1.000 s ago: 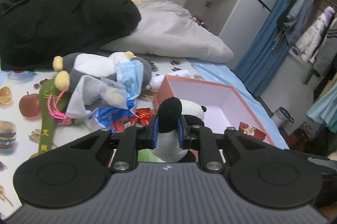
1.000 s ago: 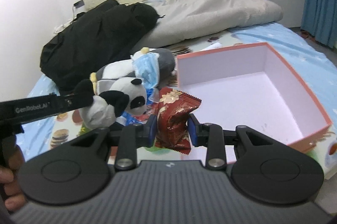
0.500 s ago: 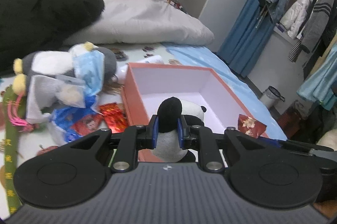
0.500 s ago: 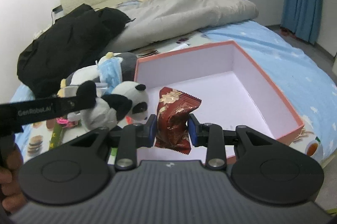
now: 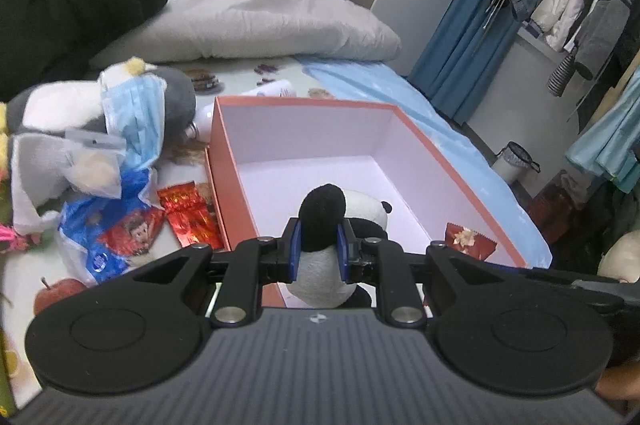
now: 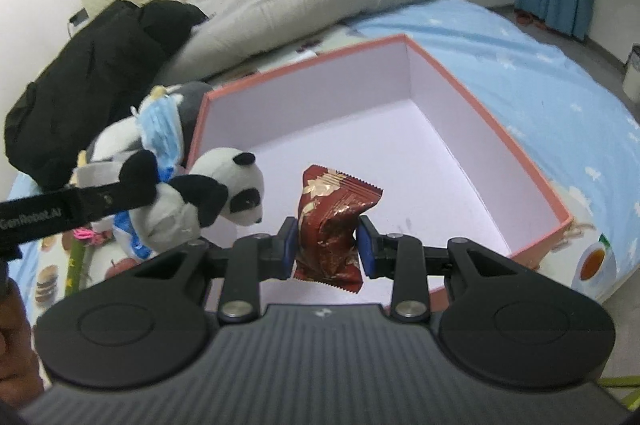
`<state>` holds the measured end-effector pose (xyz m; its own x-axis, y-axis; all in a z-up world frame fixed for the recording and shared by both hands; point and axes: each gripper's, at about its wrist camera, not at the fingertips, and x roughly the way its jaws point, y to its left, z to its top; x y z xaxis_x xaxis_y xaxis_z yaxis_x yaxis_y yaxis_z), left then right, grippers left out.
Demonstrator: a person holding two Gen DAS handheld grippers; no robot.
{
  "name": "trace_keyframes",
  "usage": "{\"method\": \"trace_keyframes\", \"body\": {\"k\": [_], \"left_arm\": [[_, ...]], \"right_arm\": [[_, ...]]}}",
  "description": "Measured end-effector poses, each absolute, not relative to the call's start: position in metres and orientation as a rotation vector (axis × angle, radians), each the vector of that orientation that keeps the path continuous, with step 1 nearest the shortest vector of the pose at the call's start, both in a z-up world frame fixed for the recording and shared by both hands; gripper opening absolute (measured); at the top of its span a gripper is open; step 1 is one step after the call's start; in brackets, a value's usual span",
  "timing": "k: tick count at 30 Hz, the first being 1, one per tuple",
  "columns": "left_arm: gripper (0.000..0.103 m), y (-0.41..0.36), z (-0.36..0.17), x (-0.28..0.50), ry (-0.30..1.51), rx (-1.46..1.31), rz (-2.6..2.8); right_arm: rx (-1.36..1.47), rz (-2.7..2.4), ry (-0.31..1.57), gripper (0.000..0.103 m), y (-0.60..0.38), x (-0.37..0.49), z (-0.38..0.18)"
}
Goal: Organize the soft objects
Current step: 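Open the right tool over the pink box while the left tool releases the panda into it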
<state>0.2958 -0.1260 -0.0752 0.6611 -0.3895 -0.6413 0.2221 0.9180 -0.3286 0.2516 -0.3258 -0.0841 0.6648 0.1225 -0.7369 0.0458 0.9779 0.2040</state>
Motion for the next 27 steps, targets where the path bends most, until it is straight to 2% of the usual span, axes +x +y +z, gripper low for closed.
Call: {"method": "trace_keyframes", "body": {"k": [11, 14, 16, 18, 27], "left_arm": [[0.022, -0.149, -0.098, 0.307, 0.833, -0.198, -0.373], [0.031, -0.153, -0.099, 0.311, 0.853, -0.192, -0.39], [0.05, -0.151, -0.097, 0.312, 0.856, -0.21, -0.396], [0.051, -0.147, -0.091, 0.309, 0.833, -0.213, -0.397], [0.051, -0.117, -0.04, 0.269, 0.706, -0.192, -0.397]], "right_arm": [[0.239, 0.01, 0.915, 0.036, -0.349, 0.267, -0.109], [0.238, 0.026, 0.915, 0.039, -0.349, 0.268, -0.109], [0.239, 0.022, 0.914, 0.052, -0.351, 0.267, -0.106], [0.235, 0.026, 0.893, 0.055, -0.349, 0.263, -0.099], [0.218, 0.082, 0.772, 0.055, -0.33, 0.229, -0.057]]}}
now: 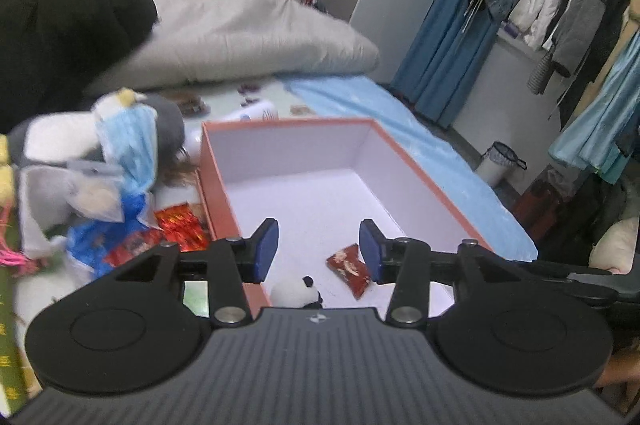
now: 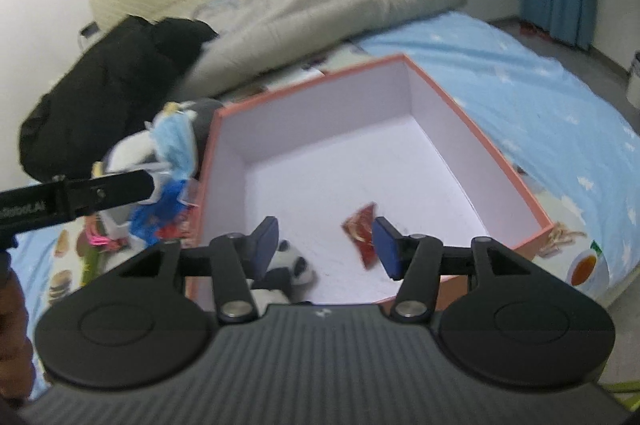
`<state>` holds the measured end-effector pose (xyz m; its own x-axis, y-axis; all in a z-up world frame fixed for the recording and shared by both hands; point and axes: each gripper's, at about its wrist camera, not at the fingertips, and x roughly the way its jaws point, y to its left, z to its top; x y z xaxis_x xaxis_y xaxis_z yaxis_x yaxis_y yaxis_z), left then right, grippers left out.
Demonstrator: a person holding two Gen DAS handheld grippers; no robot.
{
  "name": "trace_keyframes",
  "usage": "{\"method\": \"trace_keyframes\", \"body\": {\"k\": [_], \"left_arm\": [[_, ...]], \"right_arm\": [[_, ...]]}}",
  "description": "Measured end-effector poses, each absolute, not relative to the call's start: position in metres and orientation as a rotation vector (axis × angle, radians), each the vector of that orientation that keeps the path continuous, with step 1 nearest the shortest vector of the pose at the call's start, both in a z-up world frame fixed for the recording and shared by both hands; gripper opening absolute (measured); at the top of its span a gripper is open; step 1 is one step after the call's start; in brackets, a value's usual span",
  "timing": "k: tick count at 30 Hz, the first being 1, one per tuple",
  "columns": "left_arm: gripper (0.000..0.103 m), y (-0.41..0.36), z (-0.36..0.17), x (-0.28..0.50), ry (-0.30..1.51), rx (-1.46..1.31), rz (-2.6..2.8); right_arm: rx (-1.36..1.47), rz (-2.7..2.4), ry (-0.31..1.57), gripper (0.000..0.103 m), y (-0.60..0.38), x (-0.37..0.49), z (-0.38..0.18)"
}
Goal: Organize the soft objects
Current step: 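Open the right tool over the pink box while the left tool releases the panda into it, then move the right tool to the white hair tie while the left tool moves to the pink tasselled charm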
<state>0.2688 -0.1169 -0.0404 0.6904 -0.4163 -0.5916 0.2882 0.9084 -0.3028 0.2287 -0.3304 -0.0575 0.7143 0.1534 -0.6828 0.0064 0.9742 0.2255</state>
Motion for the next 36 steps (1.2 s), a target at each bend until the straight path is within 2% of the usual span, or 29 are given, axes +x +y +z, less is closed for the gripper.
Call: {"method": "trace_keyframes", "body": {"k": [7, 19, 36], "left_arm": [[0.051, -0.087, -0.021, 0.221, 0.653, -0.171, -0.345], [0.051, -0.031, -0.027, 0.139, 0.644, -0.207, -0.217], [0.054, 0.031, -0.072, 0.078, 0.684, -0.274, -0.016]], "right_arm": [[0.186, 0.139, 0.693, 0.055, -0.308, 0.194, -0.033], [0.162, 0.229, 0.638, 0.055, -0.273, 0.146, -0.017], [0.091, 0.436, 0.714, 0.055, -0.192, 0.114, -0.062]]}}
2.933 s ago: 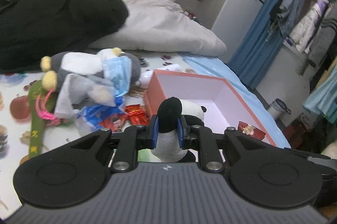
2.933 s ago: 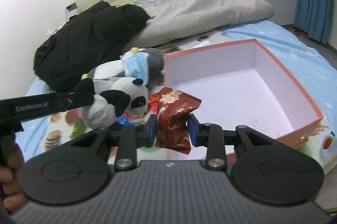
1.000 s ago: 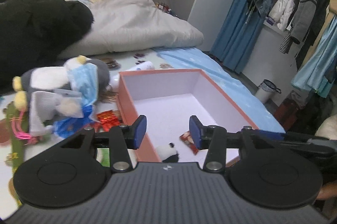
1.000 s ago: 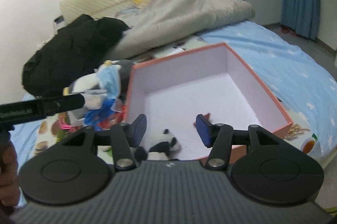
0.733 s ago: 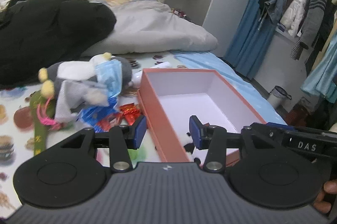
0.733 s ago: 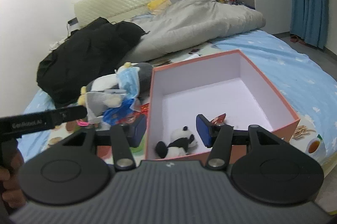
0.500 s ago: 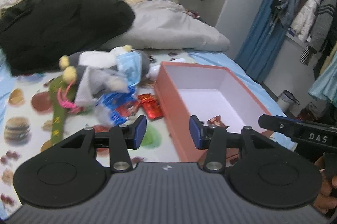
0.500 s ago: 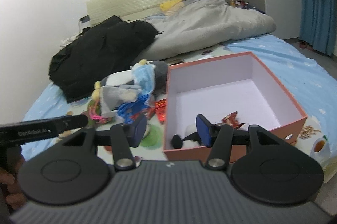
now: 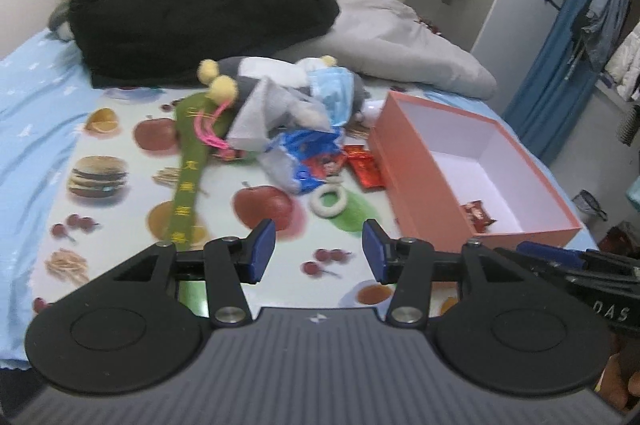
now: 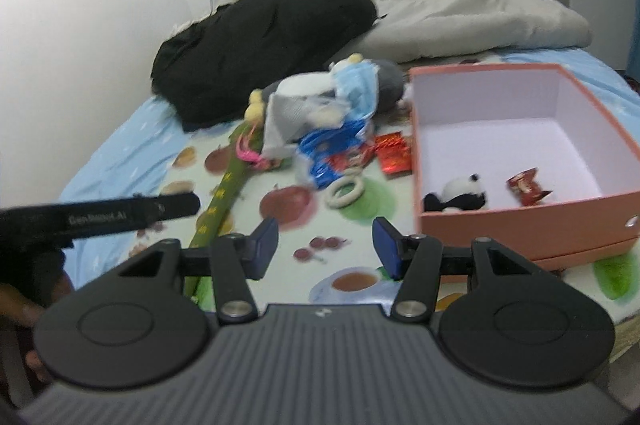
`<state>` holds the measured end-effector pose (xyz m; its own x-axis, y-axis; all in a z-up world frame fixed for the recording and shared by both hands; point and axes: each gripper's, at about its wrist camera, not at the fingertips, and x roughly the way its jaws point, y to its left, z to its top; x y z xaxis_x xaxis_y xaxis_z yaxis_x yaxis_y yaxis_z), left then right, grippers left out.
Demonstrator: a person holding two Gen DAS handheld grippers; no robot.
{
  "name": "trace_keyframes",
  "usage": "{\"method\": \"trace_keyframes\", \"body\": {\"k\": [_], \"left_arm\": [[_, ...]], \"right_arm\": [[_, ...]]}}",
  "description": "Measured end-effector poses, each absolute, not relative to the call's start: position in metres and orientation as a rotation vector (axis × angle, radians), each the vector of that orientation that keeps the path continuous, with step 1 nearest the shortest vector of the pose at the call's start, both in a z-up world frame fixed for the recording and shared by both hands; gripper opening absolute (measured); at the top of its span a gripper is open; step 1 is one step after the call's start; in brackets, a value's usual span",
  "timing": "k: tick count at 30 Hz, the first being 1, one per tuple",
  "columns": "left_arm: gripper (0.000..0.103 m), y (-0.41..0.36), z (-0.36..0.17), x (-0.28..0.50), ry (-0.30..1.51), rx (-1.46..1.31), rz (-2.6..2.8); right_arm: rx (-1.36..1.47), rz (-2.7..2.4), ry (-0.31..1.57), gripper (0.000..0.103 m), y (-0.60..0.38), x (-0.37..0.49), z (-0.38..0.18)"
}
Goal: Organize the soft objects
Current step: 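Move the right tool to the white hair tie while the left tool moves to the pink tasselled charm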
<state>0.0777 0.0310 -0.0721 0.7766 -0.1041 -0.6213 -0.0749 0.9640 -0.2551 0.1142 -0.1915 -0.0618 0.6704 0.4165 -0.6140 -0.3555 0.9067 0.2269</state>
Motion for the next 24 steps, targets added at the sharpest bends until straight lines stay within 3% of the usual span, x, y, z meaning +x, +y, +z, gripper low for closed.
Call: {"method": "trace_keyframes", "body": {"k": [17, 24], "left_arm": [[0.054, 0.051, -0.089, 0.085, 0.674, -0.284, 0.046], [0.054, 0.049, -0.108, 0.12, 0.713, -0.157, 0.033]], "right_arm": [[0.077, 0.488, 0.711, 0.055, -0.172, 0.111, -0.086], [0.059, 0.491, 0.737, 0.055, -0.161, 0.133, -0.102]]}}
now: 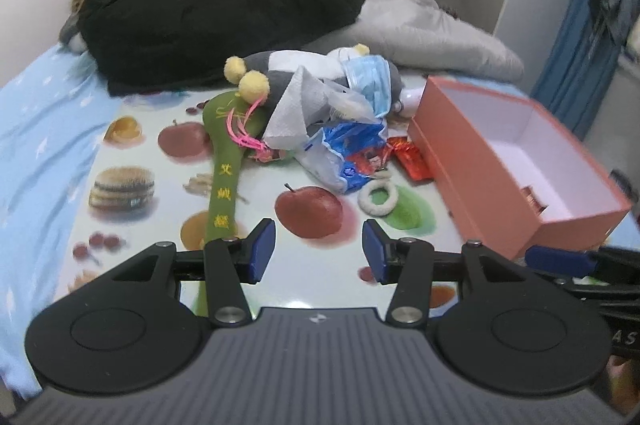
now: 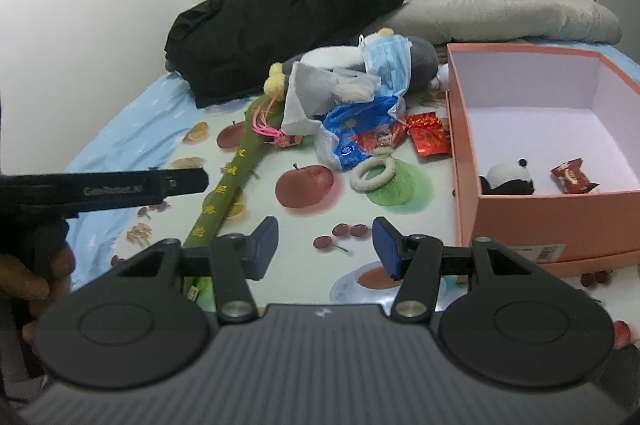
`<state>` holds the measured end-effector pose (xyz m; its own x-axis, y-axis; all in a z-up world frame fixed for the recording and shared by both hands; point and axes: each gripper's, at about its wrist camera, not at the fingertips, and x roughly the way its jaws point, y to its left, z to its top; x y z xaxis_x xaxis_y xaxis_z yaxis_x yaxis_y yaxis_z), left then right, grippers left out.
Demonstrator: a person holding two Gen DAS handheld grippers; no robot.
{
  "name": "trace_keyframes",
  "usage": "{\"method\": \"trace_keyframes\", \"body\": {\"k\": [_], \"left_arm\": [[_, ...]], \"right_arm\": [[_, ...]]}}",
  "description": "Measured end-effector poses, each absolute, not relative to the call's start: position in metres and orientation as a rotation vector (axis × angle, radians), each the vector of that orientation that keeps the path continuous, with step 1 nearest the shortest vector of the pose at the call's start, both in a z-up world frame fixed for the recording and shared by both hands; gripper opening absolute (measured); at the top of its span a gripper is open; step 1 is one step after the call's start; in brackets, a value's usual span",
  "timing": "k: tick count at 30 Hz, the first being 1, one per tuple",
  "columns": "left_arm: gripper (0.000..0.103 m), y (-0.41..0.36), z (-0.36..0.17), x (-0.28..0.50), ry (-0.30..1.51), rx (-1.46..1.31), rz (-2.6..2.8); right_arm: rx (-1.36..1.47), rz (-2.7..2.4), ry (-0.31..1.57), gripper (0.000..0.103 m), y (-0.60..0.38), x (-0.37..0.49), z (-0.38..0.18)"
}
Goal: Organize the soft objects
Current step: 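Move the right tool to the white hair tie while the left tool moves to the pink tasselled charm, then close the right tool on the white hair tie while the left tool grasps the pink charm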
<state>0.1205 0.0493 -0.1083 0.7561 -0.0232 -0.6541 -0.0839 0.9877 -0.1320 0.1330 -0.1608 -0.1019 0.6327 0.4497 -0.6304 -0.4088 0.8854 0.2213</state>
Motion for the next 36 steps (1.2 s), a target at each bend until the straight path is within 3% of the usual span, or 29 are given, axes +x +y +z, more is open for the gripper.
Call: {"method": "trace_keyframes", "body": {"k": [25, 36], "left_arm": [[0.054, 0.082, -0.19, 0.314, 0.846, 0.271, -0.073], [0.054, 0.071, -0.224, 0.355, 0.872, 0.495, -0.117]], "right_arm": [[0.01, 0.421, 0.942, 0.055, -0.101, 0.281, -0.181], [-0.051, 0.409, 0.979, 0.054, -0.092, 0.31, -0.214]]}}
